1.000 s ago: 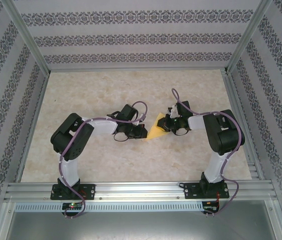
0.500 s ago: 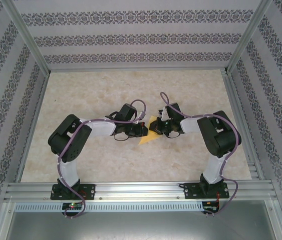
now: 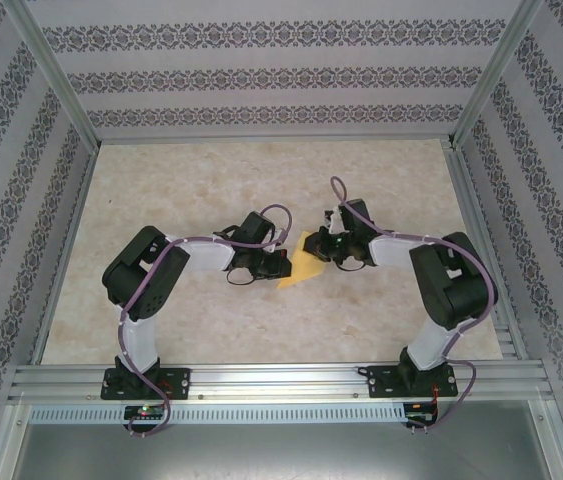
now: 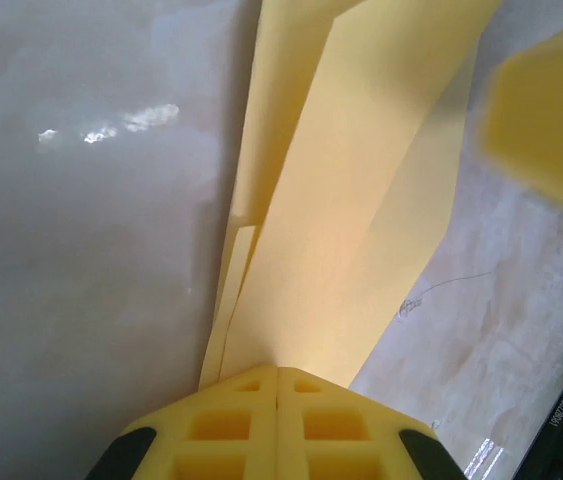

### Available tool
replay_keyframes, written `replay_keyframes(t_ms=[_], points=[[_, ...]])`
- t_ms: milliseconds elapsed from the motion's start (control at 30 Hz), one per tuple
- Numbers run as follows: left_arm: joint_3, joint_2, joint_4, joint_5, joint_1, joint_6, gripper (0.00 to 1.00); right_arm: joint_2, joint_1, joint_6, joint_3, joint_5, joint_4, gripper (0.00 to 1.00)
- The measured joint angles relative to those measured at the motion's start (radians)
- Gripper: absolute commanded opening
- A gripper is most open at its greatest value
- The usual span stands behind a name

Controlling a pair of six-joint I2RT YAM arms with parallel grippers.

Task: Fold a paper plane with a square sheet of paper (pick it up from the middle)
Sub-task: Fourth fold the wing at the center of the table.

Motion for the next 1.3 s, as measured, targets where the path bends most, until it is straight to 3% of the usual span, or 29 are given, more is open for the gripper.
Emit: replay_keyframes(t_ms=[200,533,833,1300], points=[[0.011,0.001,-0.022,-0.009,0.0,0.0,0.0,-0.004,0.018,-0.011,0.0,0.016,-0.011,0.1],[0.021,0.003,-0.042,-0.013,0.0,0.0,0.0,0.113,0.074,-0.031,0.012,0.001,-0.023,0.1],[0.043,0.01,-0.081,-0.022,-0.001,0.007,0.0,0.142,-0.033,-0.046,0.037,-0.06,-0.051,0.09],[0.043,0.011,-0.082,-0.021,-0.001,0.011,0.0,0.216,-0.211,-0.057,0.175,-0.016,-0.133,0.1]])
